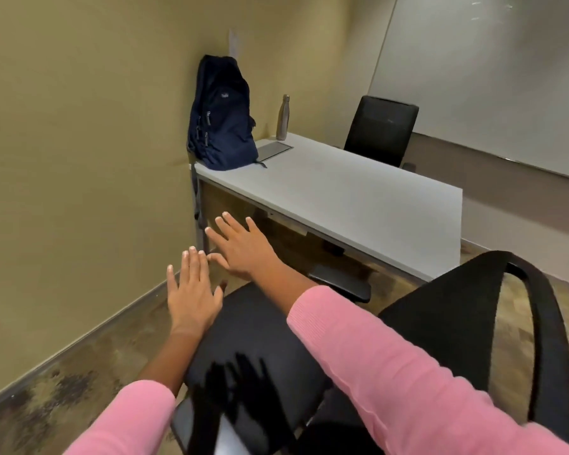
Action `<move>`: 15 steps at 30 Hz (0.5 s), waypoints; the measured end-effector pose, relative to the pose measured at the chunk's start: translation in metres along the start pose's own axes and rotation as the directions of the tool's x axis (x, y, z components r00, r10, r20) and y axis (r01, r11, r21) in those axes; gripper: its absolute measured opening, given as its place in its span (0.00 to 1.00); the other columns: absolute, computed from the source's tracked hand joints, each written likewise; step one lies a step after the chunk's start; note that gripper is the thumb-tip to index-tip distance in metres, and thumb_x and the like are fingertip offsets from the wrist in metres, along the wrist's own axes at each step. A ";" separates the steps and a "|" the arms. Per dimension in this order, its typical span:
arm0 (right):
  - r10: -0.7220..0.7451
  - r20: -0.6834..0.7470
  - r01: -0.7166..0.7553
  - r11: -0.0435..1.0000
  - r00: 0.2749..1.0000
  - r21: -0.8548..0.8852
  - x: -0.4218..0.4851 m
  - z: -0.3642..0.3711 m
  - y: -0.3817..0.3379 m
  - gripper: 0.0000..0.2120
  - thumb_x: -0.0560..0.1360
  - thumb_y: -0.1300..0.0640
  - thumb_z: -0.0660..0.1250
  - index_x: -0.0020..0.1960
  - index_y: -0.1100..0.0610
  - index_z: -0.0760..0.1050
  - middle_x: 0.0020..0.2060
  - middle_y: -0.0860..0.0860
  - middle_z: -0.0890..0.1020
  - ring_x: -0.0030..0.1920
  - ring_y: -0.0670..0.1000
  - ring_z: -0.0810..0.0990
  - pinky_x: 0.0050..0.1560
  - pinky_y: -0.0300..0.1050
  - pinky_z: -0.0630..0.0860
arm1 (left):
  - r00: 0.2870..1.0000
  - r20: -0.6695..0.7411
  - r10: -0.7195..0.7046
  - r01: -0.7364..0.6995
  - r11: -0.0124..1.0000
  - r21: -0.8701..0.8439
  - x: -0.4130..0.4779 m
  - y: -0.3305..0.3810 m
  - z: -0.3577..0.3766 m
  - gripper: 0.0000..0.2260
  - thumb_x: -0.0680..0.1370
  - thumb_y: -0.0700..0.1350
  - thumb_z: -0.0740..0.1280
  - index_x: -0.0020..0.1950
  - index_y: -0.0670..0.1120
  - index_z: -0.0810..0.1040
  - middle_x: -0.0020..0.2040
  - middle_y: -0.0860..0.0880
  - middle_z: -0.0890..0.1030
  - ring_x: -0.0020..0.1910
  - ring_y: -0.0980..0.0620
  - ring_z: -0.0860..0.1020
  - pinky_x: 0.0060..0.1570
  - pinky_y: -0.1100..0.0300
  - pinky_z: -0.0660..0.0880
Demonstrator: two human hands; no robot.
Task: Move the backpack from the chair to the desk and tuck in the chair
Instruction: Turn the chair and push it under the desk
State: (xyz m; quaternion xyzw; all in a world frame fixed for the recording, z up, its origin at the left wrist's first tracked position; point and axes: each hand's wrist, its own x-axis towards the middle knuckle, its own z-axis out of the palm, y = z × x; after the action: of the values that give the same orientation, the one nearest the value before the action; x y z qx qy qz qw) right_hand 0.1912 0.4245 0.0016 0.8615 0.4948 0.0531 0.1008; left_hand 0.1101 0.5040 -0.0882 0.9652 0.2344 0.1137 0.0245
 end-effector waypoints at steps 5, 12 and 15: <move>-0.094 -0.027 0.093 0.995 0.995 -0.036 -0.038 -0.029 0.039 0.25 0.80 0.47 0.47 0.74 0.55 0.47 0.76 0.57 0.50 0.76 0.55 0.44 0.73 0.59 0.48 | 0.992 -0.085 -0.091 0.096 0.994 0.057 -0.005 0.048 -0.051 0.31 0.79 0.53 0.52 0.73 0.39 0.41 0.76 0.40 0.44 0.75 0.45 0.43 0.72 0.45 0.43; -0.088 -0.088 0.090 0.996 0.992 0.025 -0.108 -0.064 0.083 0.25 0.80 0.46 0.48 0.74 0.55 0.50 0.76 0.56 0.54 0.76 0.55 0.47 0.73 0.58 0.50 | 0.967 -0.215 -0.133 0.149 0.987 0.059 -0.028 0.105 -0.105 0.31 0.80 0.57 0.48 0.74 0.39 0.43 0.76 0.40 0.45 0.75 0.45 0.43 0.72 0.45 0.43; -0.044 -0.102 0.052 0.995 0.994 0.083 -0.134 -0.071 0.099 0.26 0.80 0.46 0.49 0.74 0.55 0.51 0.75 0.55 0.55 0.76 0.55 0.48 0.73 0.58 0.50 | 0.963 -0.235 -0.129 0.146 0.987 0.059 -0.044 0.127 -0.122 0.31 0.80 0.57 0.47 0.74 0.40 0.43 0.76 0.41 0.45 0.75 0.45 0.43 0.72 0.46 0.42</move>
State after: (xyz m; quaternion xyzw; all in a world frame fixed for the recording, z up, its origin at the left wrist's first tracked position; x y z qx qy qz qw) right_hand 0.1937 0.2689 0.0942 0.8491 0.5217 0.0724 0.0402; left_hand 0.1005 0.3698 0.0344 0.9270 0.3063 0.2142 -0.0316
